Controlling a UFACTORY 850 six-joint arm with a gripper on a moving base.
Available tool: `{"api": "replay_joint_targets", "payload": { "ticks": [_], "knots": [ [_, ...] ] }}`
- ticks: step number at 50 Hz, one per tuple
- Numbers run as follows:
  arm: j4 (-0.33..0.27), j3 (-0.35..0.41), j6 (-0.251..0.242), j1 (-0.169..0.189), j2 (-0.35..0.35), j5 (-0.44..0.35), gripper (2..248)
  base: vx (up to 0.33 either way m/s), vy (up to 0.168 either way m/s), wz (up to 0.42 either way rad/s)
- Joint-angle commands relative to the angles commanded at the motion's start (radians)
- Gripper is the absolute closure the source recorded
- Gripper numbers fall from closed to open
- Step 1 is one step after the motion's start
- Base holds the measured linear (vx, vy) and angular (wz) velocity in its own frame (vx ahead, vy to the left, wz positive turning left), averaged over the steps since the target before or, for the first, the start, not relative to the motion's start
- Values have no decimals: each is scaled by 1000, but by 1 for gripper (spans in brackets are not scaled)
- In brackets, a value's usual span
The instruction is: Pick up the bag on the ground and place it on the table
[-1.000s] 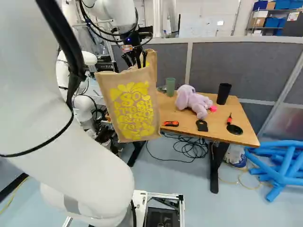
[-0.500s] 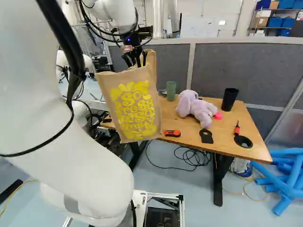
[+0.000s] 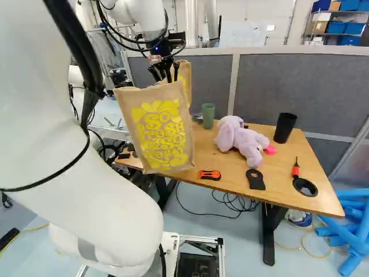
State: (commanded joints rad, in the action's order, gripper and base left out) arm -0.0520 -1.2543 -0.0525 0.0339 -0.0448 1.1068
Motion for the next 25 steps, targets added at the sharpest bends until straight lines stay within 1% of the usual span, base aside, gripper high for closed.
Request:
{"api": "replay_joint_targets", "payload": {
  "ticks": [4,9,25],
  "knots": [
    [0,-10,0,0,10,0,228,126,-2,-10],
    [0,-17,0,0,17,0,228,40,6,-7],
    [0,-42,0,-1,42,0,228,-10,0,0]
  ]
}}
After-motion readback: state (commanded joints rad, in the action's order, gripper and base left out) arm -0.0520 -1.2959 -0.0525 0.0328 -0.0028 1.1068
